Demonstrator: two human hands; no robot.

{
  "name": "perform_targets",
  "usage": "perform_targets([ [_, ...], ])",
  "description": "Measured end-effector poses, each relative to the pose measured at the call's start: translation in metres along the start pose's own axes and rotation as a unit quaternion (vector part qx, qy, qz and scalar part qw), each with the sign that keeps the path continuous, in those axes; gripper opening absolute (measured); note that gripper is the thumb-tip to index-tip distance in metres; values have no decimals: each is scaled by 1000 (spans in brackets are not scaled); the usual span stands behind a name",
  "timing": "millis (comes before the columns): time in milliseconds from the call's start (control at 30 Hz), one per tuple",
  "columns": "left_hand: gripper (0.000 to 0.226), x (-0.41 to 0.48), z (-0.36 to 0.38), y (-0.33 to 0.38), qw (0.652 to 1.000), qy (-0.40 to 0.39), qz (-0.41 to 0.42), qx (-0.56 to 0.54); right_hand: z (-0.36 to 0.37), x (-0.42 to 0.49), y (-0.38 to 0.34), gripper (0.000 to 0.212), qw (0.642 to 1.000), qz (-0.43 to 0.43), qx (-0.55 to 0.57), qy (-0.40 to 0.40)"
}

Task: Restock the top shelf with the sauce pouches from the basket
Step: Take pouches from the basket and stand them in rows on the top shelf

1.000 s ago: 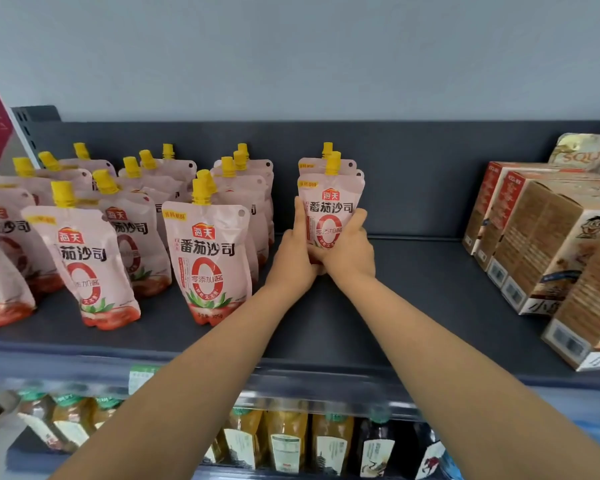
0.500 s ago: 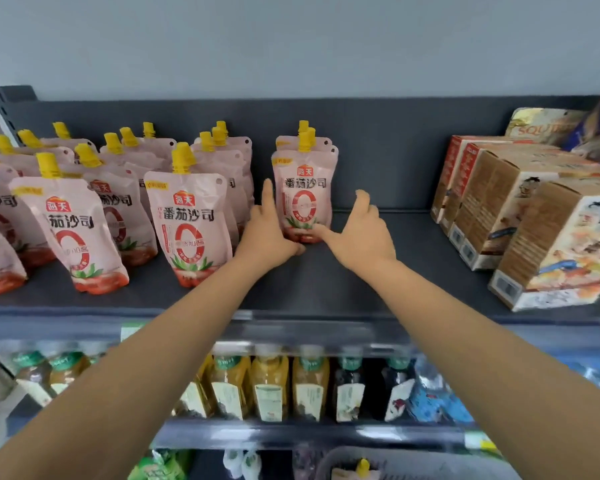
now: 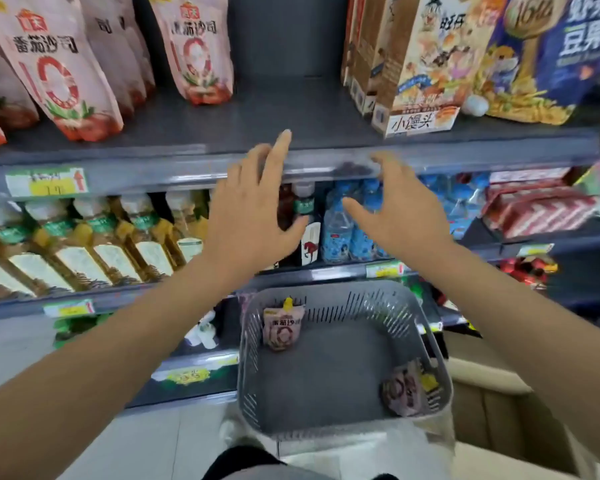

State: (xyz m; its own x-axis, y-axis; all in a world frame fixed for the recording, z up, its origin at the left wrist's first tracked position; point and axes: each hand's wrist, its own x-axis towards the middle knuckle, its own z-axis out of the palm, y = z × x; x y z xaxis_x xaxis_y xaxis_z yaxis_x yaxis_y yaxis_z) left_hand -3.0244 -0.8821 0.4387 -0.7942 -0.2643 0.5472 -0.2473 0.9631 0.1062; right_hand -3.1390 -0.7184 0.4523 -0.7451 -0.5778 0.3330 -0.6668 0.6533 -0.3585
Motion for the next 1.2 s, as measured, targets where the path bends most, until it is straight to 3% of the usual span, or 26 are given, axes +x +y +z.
perform_targets([
  [133,102,-46,58,18,992,-126,16,-6,46,-42,50,59,989,96,-28,-108],
  [267,102,-78,104,27,970,-243,-4,-13,93,-78,99,44,943,159,-69,-283],
  [400,101,-98,139,33,948,-319,-3,-11,147,-107,129,35,888,107,-117,-432],
  [467,101,-105,153,33,941,-339,-3,-6,170,-114,141,38,856,98,-208,-462],
  [567,100,-114,170,26,926,-377,-18,9,192,-120,153,51,776,85,-348,-519],
  [667,92,-123,182,16,910,-413,-42,10,208,-125,160,52,727,-1,-439,-528],
  [767,90,-127,190,9,905,-421,-55,18,213,-118,155,34,739,16,-404,-538],
  [967,91,-125,205,1,889,-451,-71,31,211,-76,126,34,783,54,-201,-587],
  [1100,91,-131,211,0,876,-472,-96,30,224,-54,119,25,760,-60,-205,-613],
  [1200,86,-139,215,-3,873,-472,-122,20,253,-45,113,20,762,-164,-249,-575],
])
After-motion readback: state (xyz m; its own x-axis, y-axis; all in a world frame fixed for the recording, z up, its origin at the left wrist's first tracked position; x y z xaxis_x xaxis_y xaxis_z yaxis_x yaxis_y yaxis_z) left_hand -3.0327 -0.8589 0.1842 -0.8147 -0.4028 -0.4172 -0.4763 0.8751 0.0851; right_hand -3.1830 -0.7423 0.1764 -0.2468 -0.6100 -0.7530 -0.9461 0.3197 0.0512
